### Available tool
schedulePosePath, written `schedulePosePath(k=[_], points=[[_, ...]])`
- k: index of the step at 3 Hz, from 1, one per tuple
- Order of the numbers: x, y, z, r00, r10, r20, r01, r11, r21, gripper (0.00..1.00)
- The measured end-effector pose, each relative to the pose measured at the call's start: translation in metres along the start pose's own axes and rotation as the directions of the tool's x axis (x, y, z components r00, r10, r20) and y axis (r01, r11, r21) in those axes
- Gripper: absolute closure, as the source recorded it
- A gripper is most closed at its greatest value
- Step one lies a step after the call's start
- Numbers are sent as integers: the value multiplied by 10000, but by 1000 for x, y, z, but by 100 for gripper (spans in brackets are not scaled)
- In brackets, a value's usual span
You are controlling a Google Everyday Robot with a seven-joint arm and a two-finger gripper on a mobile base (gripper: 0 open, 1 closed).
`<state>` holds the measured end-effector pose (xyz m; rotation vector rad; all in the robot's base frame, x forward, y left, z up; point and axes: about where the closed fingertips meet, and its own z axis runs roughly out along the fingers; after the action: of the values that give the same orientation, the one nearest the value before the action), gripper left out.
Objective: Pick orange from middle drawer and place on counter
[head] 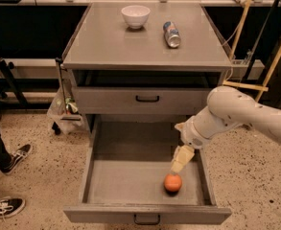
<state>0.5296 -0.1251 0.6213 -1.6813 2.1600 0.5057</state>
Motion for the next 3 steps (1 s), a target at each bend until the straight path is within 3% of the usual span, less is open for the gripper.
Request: schedulePosePath(k=[1,2,3], points=[[-2,-3,0,10000,-1,53,1,10000,89,0],[9,-8,9,9986,425,304,-425,9991,-18,0],[38,-30,29,9839,1208,1316,-1236,9922,135,0]])
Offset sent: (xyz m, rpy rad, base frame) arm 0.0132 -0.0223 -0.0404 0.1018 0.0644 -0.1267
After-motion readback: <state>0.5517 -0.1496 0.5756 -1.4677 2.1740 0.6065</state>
